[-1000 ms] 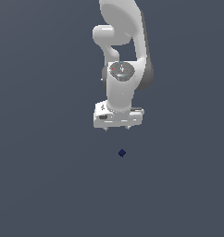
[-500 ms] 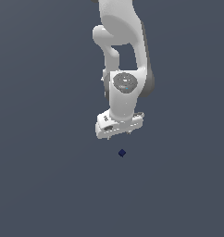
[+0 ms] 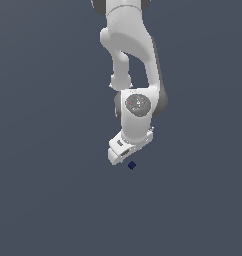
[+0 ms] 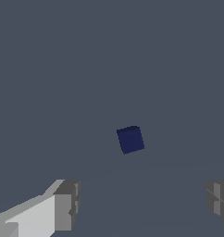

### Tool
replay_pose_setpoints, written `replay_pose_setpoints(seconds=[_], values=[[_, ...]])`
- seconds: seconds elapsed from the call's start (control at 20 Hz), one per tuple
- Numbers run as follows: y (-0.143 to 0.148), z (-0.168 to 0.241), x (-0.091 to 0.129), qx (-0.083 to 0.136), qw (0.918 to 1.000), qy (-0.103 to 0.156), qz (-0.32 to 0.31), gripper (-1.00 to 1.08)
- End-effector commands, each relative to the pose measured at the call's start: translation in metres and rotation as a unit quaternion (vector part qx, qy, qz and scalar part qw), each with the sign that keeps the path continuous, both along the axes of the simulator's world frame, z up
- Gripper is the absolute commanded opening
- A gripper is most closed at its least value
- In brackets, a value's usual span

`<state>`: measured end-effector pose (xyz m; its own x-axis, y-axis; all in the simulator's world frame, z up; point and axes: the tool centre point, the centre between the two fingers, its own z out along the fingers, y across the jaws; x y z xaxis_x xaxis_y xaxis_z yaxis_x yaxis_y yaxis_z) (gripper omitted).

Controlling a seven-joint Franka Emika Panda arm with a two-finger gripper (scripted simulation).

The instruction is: Pick up the object and move it to a goal position.

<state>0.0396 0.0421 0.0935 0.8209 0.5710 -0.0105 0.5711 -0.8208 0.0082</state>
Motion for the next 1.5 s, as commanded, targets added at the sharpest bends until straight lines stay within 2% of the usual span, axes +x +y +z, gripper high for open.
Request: replay_pose_setpoints(seconds=[0.0, 0.3, 0.6, 1.05, 1.45], values=[[0.003, -0.008, 0.005, 0.001, 0.9994, 0.000, 0.034, 1.00], [0.007, -0.021, 0.013, 0.004, 0.9958, -0.001, 0.092, 1.00], [0.009, -0.029, 0.018, 0.006, 0.9924, -0.001, 0.123, 1.00], [0.010, -0.036, 0.018, 0.006, 0.9920, -0.001, 0.126, 1.00], [0.010, -0.073, 0.017, 0.006, 0.9917, -0.001, 0.128, 1.00]])
